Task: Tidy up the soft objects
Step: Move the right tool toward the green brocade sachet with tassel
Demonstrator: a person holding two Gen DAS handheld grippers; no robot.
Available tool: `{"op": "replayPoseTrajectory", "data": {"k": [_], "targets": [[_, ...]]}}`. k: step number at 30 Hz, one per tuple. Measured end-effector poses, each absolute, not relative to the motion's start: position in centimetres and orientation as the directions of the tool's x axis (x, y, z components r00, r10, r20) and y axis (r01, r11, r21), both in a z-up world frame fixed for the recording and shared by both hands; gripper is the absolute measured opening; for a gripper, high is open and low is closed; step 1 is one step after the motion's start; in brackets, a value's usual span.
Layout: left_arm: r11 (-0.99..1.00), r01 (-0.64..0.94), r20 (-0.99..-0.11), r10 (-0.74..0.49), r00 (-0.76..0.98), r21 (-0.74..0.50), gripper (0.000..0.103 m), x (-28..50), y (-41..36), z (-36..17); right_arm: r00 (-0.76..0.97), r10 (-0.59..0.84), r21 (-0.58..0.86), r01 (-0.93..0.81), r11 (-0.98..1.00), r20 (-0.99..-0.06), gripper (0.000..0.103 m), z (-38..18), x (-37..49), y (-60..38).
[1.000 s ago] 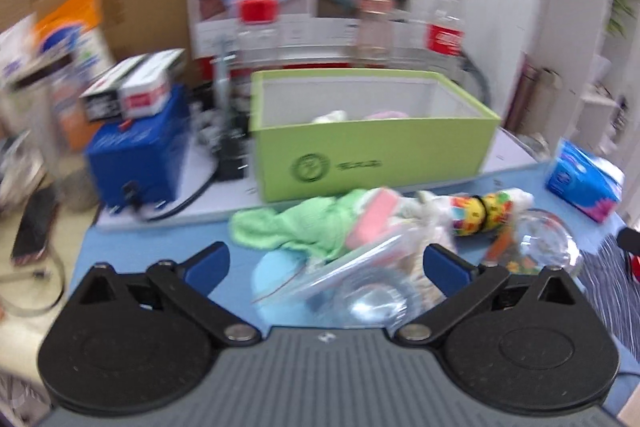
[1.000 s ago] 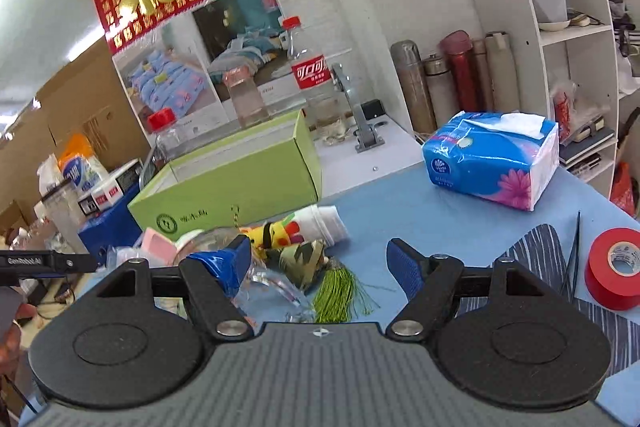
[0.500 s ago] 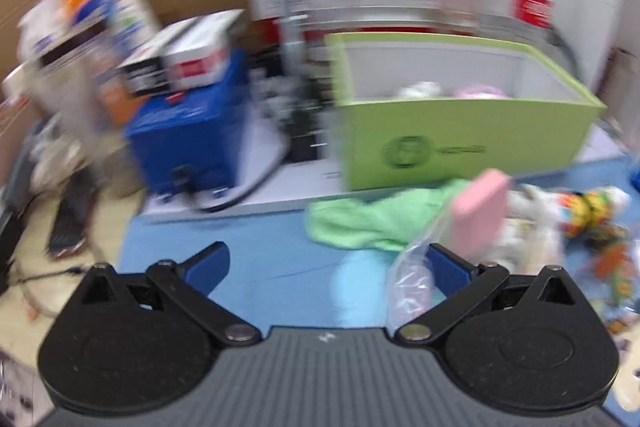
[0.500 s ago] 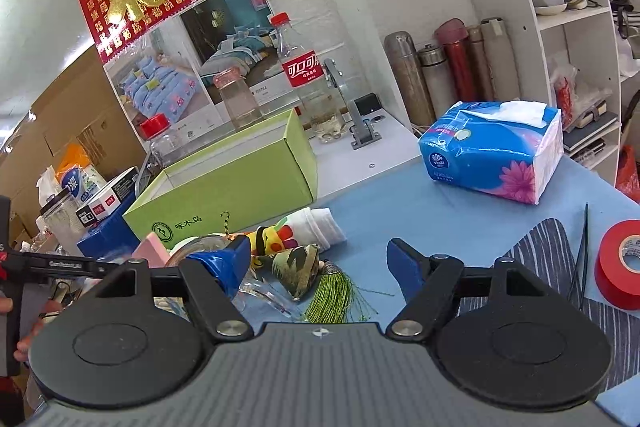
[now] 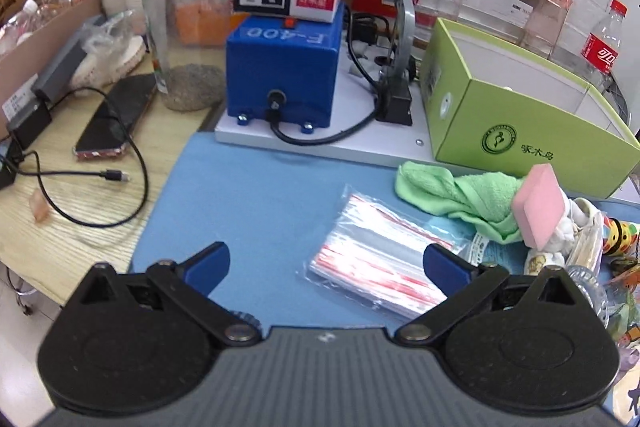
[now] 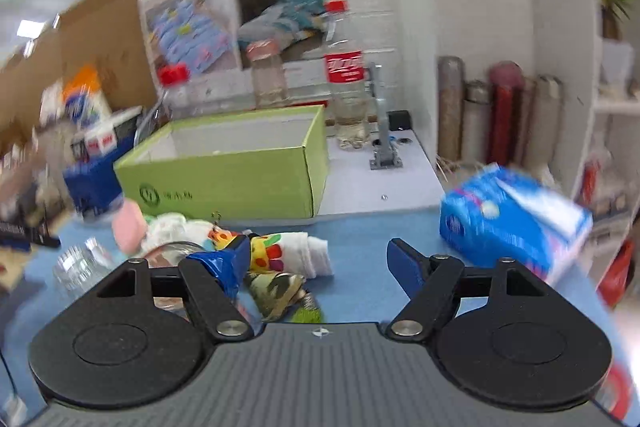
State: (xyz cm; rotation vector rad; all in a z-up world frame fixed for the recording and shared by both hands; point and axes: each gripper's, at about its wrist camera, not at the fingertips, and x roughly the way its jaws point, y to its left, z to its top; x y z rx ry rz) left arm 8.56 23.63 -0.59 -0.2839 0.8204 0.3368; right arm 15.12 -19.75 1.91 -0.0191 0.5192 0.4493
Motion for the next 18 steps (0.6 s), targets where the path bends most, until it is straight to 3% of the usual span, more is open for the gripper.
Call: {"op": "replayPoseTrajectory", "data": {"k": [4,9,13,18], "targets": [[0.904,-0.409,-0.762,0.176,0.623,-0.125,0.102,9.2,23.4,-1.1,0.709,0.422,0.001,-0.511,0.86,-0.565,0.061,3.0,19.6,-17.7],[0.896,-0.426,-0.771,0.185,0.609,-0.122,0.102,9.7,23.7,-1.1,0.488,0.554,0.065,-0.708,0.703,-0.675,0.061,2.5,24.5,-12.4],[0.892,-0.442,-0.775,0.213,0.595,-0.094,0.102,9.8,24.3,-1.1,0.337,0.53,0.093,-0.773,0.628,-0.778,0.061,0.8,27.9,-9.4],[0.891,-0.443,-0.78,0.21,0.59,-0.095,0.102,10.0,25.0,-1.4,0.452,0.525,0.126,-0.66,0.741,-0.721,0.061,1.1,27.8,-12.6]]}}
